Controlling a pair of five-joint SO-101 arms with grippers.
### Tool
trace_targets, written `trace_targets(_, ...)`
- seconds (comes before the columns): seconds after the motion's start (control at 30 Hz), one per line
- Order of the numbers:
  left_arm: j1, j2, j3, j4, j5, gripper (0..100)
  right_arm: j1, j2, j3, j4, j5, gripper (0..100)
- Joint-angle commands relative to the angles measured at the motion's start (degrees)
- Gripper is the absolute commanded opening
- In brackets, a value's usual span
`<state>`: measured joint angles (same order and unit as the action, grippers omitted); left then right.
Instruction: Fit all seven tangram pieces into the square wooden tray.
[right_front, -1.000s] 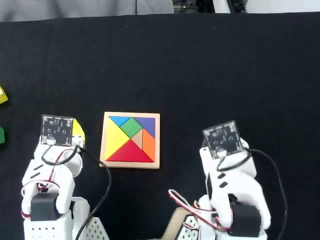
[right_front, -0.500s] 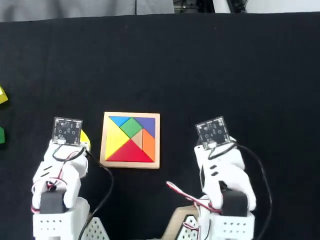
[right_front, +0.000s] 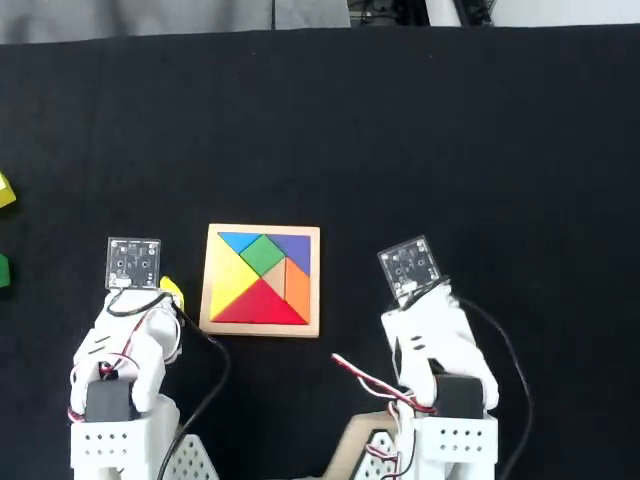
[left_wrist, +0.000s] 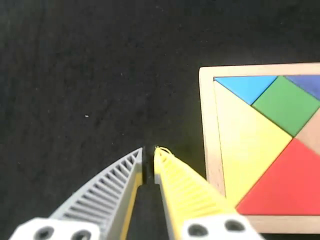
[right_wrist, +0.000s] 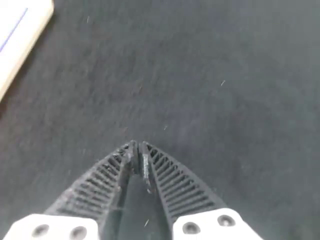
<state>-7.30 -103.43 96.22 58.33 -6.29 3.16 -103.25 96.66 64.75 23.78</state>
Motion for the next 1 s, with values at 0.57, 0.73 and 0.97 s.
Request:
trace_targets(0.57,1.3,-0.6,1.2,14.4,1.2,6,0.0,-5.3,-0.1,10.4,0.7,1.1)
trace_targets(0.73,1.5,-0.6,1.2,14.4,1.2,6,0.0,-5.3,-0.1,10.4,0.7,1.1)
trace_targets(0.97,1.2,-0.6,1.2,14.4,1.2,6,0.0,-5.3,-0.1,10.4,0.7,1.1)
